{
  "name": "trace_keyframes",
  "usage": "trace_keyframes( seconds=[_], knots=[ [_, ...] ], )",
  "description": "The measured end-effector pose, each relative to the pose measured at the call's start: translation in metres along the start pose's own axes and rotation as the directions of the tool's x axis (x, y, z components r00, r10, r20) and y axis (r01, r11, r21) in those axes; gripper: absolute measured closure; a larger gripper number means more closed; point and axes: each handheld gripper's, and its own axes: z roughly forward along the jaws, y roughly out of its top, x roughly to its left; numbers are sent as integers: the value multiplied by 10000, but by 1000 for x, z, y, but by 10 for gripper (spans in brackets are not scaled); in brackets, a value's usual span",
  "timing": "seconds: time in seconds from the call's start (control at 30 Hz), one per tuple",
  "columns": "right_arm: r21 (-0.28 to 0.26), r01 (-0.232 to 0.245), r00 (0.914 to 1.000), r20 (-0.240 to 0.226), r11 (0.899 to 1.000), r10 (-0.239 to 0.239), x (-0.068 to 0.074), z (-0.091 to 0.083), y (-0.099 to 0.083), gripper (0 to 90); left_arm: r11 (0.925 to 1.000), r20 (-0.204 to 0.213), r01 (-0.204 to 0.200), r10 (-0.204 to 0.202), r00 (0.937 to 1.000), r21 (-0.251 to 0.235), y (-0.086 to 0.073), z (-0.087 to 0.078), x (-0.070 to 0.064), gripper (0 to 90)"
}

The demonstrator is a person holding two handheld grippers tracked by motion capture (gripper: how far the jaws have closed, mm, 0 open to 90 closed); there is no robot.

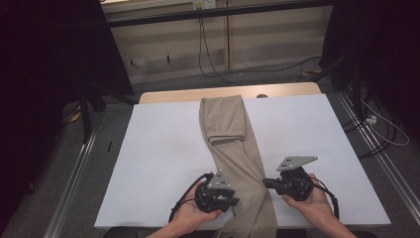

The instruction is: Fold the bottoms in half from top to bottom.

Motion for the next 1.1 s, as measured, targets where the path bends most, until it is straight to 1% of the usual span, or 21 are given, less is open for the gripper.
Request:
trace_keyframes(
  seconds=[0.1,0.13,0.17,0.27,0.33,0.4,0.43,0.47,0.53,0.57,0.6,0.67,0.7,0.73,0.77,0.87,0.93,1.0,1.03,1.07,1.1],
  knots=[
    [169,52,10000,75,9998,-53,-1,-1,-4,900,10000,37,31,-31,10000,-57,0,1,-1,666],
    [342,100,9998,151,9994,-105,-1,0,-6,900,10000,23,-21,22,10000,-29,0,1,-1,664],
    [496,66,9999,132,9987,-73,-2,2,-9,900,9996,20,-226,226,9997,146,0,1,-1,664],
    [951,139,9996,231,9954,-162,-1,5,-18,900,9998,21,-30,30,10000,180,0,1,-4,675],
    [1023,-6,10000,39,9948,2,-2,4,-22,900,9992,339,-156,144,9993,356,-2,0,-7,714],
    [1054,-89,9999,68,9944,82,-3,6,-24,900,9993,403,39,-53,9992,359,-3,-1,-10,783],
    [1112,52,9999,121,9938,-66,-3,7,-25,900,9989,361,130,-146,9992,449,-3,-2,-12,808],
    [1139,88,9999,111,9935,-101,-3,9,-24,900,9991,588,62,-87,9982,423,-4,-2,-12,826],
    [1133,2,10000,36,9936,-6,-4,11,-23,789,9982,797,-31,-17,9968,601,-4,-4,-12,833],
    [1077,-62,10000,26,9942,59,-5,11,-22,761,9983,847,238,-283,9960,533,-4,-4,-12,829],
    [989,-65,10000,-41,9951,70,-7,11,-20,750,9978,893,468,-509,9947,472,-3,-6,-10,801],
    [616,-226,9997,89,9978,220,-13,11,-13,717,9989,695,373,-392,9968,283,1,-12,-4,729],
    [463,-252,9997,67,9986,249,-16,12,-10,717,9994,309,332,-332,9990,21,5,-17,1,704],
    [282,-237,9997,97,9993,235,-22,13,-5,717,9996,124,275,-274,9995,-75,8,-20,6,678],
    [154,-270,9994,198,9995,267,-25,14,-1,717,9984,-147,400,-407,9991,-408,13,-25,16,668],
    [-301,-203,9993,322,9993,212,-38,21,16,695,9954,-1031,455,-542,9932,-847,23,-30,44,623],
    [-389,-303,9988,363,9988,318,-49,30,30,659,9919,-1466,847,-980,9843,-945,30,-27,69,579],
    [-561,-292,9979,563,9980,324,-59,42,45,649,9887,-2029,1019,-1227,9715,-1098,33,-22,88,530],
    [-629,-425,9978,491,9971,456,-63,46,49,637,9831,-2124,1405,-1631,9635,-1172,35,-18,101,512],
    [-631,-498,9968,593,9968,536,-68,53,57,615,9767,-2108,1717,-1962,9576,-1290,35,-15,109,481],
    [-696,-441,9957,779,9966,495,-70,57,61,601,9705,-2211,1853,-2166,9509,-1542,34,-12,117,465]
  ],
)
